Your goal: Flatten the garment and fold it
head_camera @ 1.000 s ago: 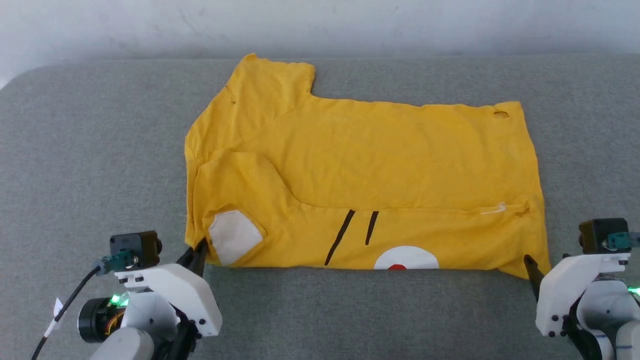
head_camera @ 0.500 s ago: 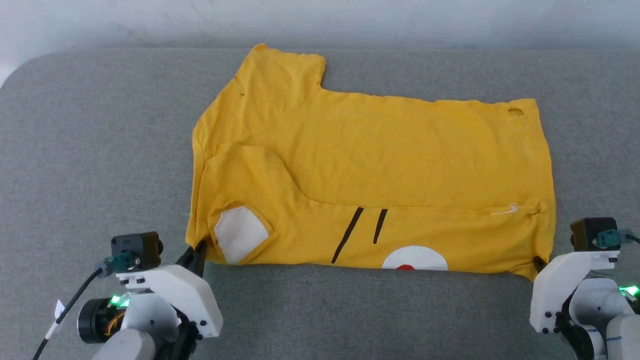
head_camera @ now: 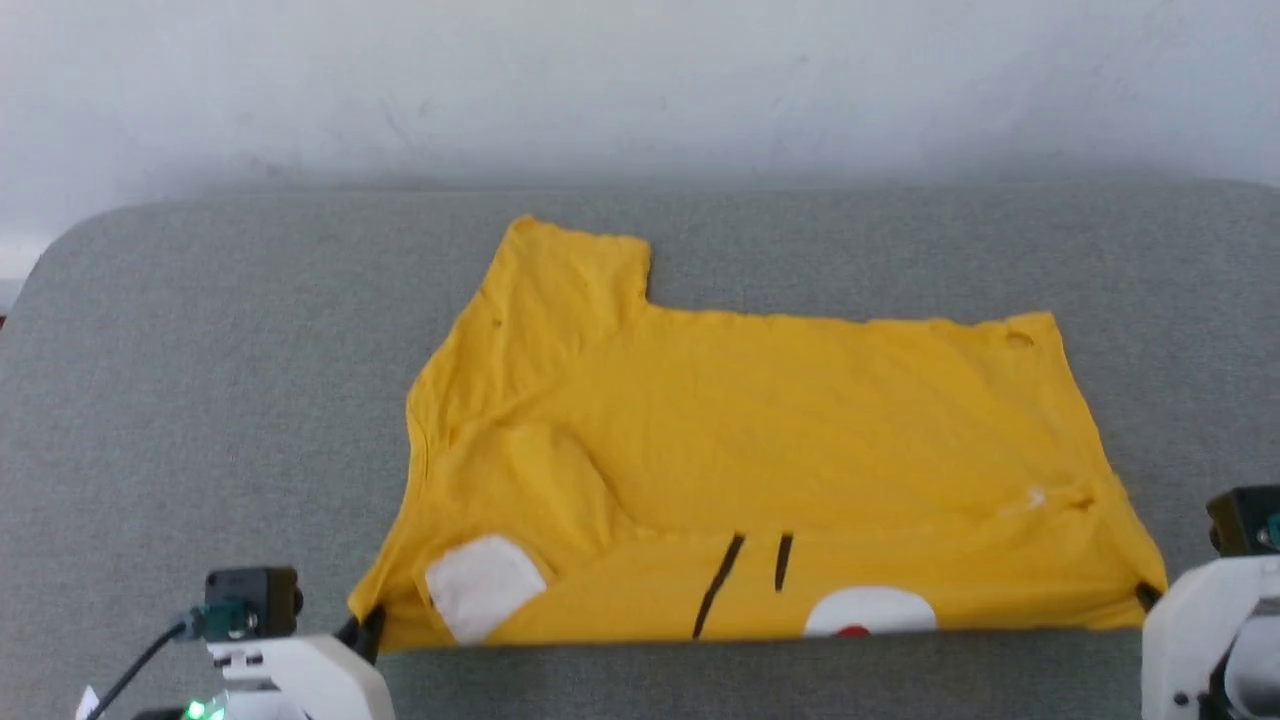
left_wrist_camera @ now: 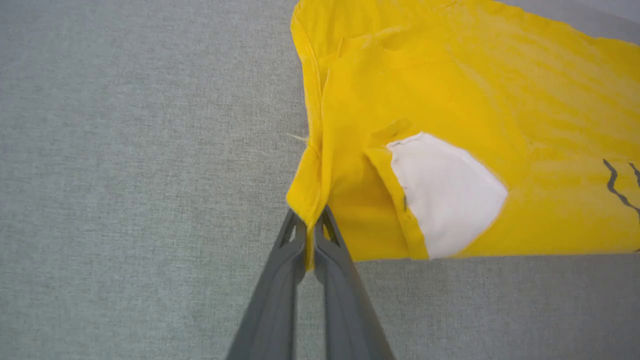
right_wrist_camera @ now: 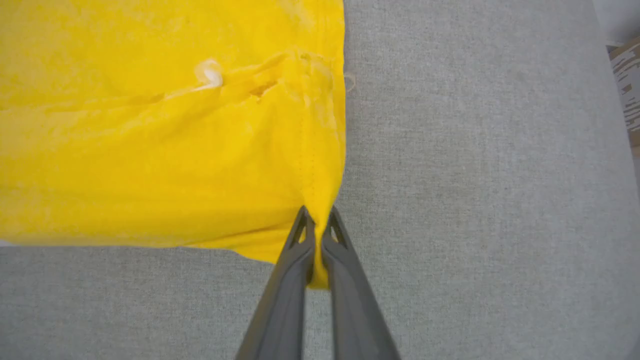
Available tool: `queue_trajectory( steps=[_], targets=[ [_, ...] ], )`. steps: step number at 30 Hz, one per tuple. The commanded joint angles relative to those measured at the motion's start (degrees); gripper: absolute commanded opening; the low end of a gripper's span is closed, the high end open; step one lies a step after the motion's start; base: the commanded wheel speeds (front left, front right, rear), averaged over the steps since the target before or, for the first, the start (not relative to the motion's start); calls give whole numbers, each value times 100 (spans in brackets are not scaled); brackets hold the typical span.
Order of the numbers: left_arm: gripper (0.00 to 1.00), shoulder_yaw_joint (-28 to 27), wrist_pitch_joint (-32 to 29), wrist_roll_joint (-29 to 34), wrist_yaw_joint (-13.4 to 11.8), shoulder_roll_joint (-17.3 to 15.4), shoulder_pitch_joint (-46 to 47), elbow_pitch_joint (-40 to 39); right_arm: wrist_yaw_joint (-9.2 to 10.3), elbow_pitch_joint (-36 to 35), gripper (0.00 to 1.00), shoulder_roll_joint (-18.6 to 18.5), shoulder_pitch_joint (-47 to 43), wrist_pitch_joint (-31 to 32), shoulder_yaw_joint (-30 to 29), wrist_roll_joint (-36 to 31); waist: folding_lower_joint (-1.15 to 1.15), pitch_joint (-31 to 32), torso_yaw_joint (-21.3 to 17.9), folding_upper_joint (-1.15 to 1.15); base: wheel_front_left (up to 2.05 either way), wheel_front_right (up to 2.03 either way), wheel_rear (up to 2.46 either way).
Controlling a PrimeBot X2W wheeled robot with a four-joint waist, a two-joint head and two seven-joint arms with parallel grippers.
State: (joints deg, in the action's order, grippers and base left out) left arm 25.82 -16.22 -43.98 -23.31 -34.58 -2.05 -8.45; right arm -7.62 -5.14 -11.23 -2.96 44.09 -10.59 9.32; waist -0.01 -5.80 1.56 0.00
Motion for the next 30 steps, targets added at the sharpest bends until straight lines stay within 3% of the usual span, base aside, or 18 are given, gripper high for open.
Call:
queue_trajectory(
  steps=[1,8,13,14,15,16,17,18,24,30],
  targets=[
    [0,-9,-60,-54,-79,-84,-164,-94,13,-109,0,-46,-170,106,-25,75,1,94,-54,0,0,0,0],
    [0,152,-205,-173,-213,-34,-622,-193,13,-170,0,32,-568,119,5,292,1,33,-15,0,0,0,0],
    [0,136,118,-476,154,367,-587,256,13,237,0,104,-575,-208,108,316,1,-3,61,0,0,0,0],
    [0,147,178,-491,236,401,-569,388,13,336,7,118,-554,-270,102,298,1,-6,63,0,0,0,0],
    [0,145,246,-494,293,433,-545,508,13,425,84,121,-535,-331,111,270,1,-5,66,0,0,0,0],
    [0,121,348,-489,327,478,-512,607,13,496,100,130,-514,-395,126,265,1,-2,71,0,0,0,0],
    [80,93,464,-478,360,526,-472,694,13,545,100,152,-483,-473,140,306,1,-1,78,0,0,0,0],
    [100,61,574,-476,389,577,-433,766,13,573,100,180,-444,-554,138,363,1,7,83,0,0,0,0],
    [100,-202,1379,-346,562,749,-180,797,13,284,100,101,-142,-1267,198,576,1,121,50,0,0,0,0],
    [100,-608,2396,-269,759,978,128,606,13,-207,100,-92,80,-2575,475,513,1,166,-44,0,0,0,0]
  ],
)
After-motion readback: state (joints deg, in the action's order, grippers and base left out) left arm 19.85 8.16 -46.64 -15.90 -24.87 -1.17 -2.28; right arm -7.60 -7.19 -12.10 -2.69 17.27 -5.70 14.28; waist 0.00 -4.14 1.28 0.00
